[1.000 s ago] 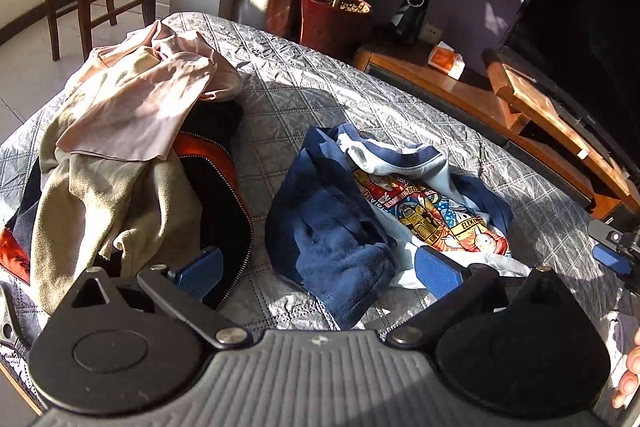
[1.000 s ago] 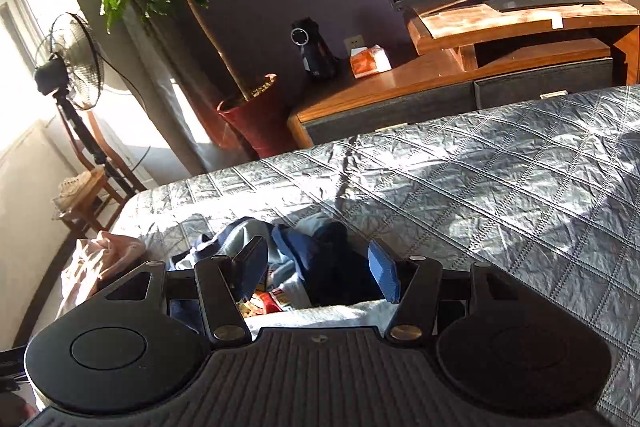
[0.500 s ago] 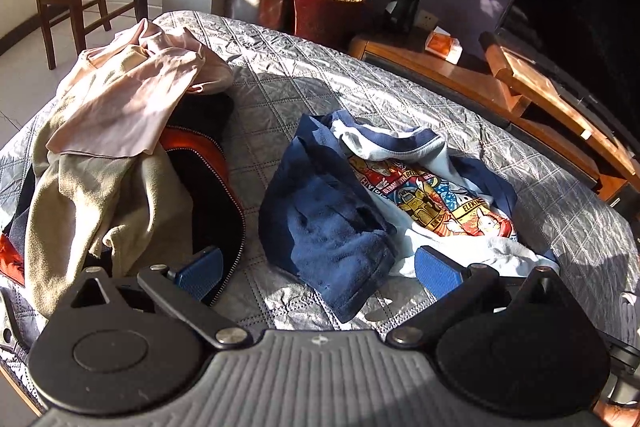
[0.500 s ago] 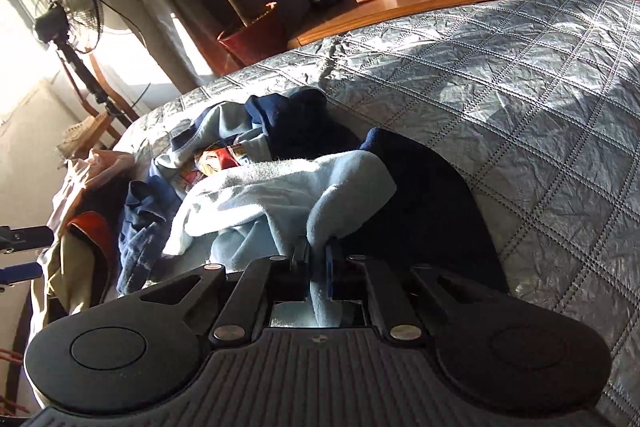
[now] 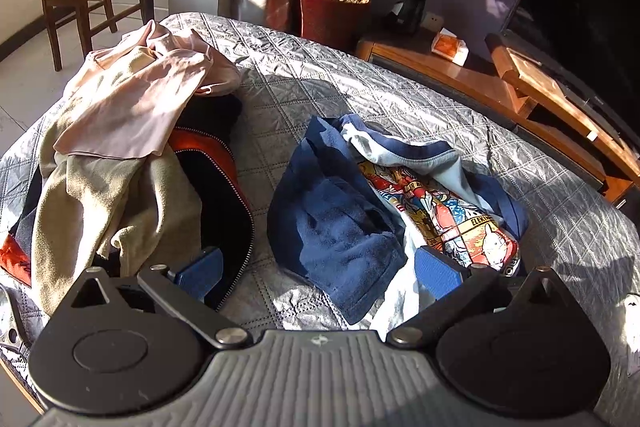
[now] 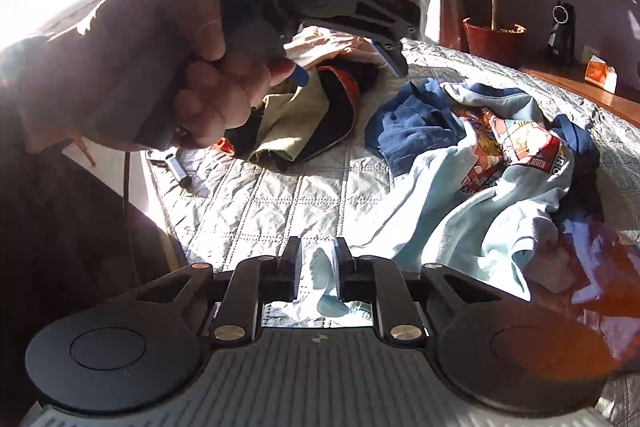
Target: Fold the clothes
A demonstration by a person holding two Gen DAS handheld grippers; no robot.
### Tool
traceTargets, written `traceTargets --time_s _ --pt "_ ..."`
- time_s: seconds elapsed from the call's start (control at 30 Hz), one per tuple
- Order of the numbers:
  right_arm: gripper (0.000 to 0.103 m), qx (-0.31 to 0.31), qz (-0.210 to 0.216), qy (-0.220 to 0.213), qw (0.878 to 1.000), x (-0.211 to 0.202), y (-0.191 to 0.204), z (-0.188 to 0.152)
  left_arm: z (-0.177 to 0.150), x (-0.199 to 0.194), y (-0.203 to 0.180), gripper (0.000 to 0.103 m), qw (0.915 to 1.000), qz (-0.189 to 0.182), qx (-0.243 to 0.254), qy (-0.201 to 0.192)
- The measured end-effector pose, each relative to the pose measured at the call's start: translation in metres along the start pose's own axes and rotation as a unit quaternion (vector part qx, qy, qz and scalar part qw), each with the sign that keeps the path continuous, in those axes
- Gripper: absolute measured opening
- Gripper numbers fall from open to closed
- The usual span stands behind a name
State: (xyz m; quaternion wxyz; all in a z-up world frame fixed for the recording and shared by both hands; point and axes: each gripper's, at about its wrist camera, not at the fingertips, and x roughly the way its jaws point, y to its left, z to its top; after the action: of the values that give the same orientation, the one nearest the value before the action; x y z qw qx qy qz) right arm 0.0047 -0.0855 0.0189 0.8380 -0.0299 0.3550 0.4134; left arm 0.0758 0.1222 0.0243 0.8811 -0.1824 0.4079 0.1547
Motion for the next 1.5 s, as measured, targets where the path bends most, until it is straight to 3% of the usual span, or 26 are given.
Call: traceTargets --time_s 0.03,0.1,0.2,0.27,0.33,0.4,0.5,0.53,0.57,0.6,0.63,0.73,0.87,0.93,1.03,1.1,1.23,1.3,1.37,1.4,1.43,1.5 --pt "0.057 0.040 -0.020 -0.013 0.999 -0.006 -0.021 0.002 0.001 -0.001 0.000 0.102 1.0000 -0.002 -0.002 -0.001" --pt "0.052 0.100 -0.081 -0.019 0.992 -0.008 -0.066 0.008 0.001 0.000 -0.001 0.102 1.0000 -0.004 0.000 -0.001" --pt "0.052 0.132 -0.158 -0.004 0.979 0.005 -0.123 0.020 -0.001 0.000 -0.004 0.102 1.0000 -0.005 0.006 0.000" --pt "0.054 0.178 -0.155 -0.011 0.972 0.013 -0.158 0.027 -0.001 0.001 -0.005 0.102 1.0000 -0.003 0.008 0.001" --pt "0.069 0.211 -0.154 -0.003 0.965 0.026 -0.183 0.030 -0.001 0.002 -0.005 0.102 1.0000 -0.001 0.007 0.002" --pt "0.071 0.197 -0.181 0.018 0.963 0.043 -0.194 0.031 -0.001 0.003 -0.005 0.102 1.0000 -0.001 0.006 0.004" --pt "0.075 0.190 -0.170 0.081 0.964 0.065 -0.196 0.025 -0.001 0.004 -0.007 0.102 0.9999 -0.003 0.010 0.004" --pt "0.073 0.168 -0.174 0.082 0.967 0.067 -0.188 0.023 -0.002 0.004 -0.007 0.102 0.9999 -0.004 0.012 0.004" --pt "0.057 0.157 -0.175 0.082 0.968 0.065 -0.184 0.021 -0.002 0.004 -0.007 0.102 0.9999 -0.005 0.012 0.004" --pt "0.028 0.151 -0.175 0.083 0.969 0.063 -0.183 0.020 -0.002 0.004 -0.008 0.102 0.9999 -0.007 0.013 0.004" --pt "0.022 0.158 -0.172 0.081 0.969 0.058 -0.185 0.019 -0.002 0.004 -0.008 0.102 0.9999 -0.007 0.014 0.005" --pt "0.018 0.139 -0.231 0.077 0.960 0.042 -0.190 0.017 -0.002 0.004 -0.007 0.102 0.9999 -0.005 0.014 0.007" --pt "0.019 0.193 -0.301 0.052 0.932 0.003 -0.214 0.010 -0.001 0.004 -0.004 0.102 0.9999 -0.005 0.006 0.007" --pt "0.019 0.151 -0.349 0.076 0.922 -0.003 -0.210 0.001 -0.001 0.004 -0.004 0.102 0.9999 -0.007 0.006 0.007" --pt "0.020 0.092 -0.422 0.097 0.896 -0.008 -0.202 -0.012 -0.001 0.003 -0.006 0.102 0.9999 -0.008 0.010 0.006" --pt "0.024 0.095 -0.443 0.097 0.886 -0.015 -0.205 -0.018 -0.002 0.004 -0.006 0.102 0.9999 -0.007 0.008 0.008" --pt "0.026 0.087 -0.456 0.098 0.880 -0.022 -0.203 -0.025 -0.001 0.005 -0.003 0.102 0.9999 -0.005 0.003 0.010" --pt "0.030 0.053 -0.442 0.046 0.894 -0.032 -0.182 -0.021 -0.001 0.005 -0.004 0.102 0.9999 -0.004 0.005 0.011" --pt "0.041 0.015 -0.376 -0.006 0.927 -0.045 -0.154 -0.015 -0.001 0.005 -0.005 0.102 0.9999 -0.003 0.007 0.012" --pt "0.056 0.007 -0.315 -0.004 0.949 -0.047 -0.147 -0.015 -0.001 0.005 -0.005 0.102 0.9999 -0.003 0.009 0.013" --pt "0.064 0.004 -0.245 0.006 0.969 -0.048 -0.142 -0.015 -0.002 0.005 -0.005 0.102 0.9999 -0.003 0.009 0.013" --pt "0.065 -0.070 -0.166 0.046 0.983 -0.041 -0.118 -0.024 -0.002 0.005 -0.005 0.102 0.9999 -0.002 0.009 0.013"
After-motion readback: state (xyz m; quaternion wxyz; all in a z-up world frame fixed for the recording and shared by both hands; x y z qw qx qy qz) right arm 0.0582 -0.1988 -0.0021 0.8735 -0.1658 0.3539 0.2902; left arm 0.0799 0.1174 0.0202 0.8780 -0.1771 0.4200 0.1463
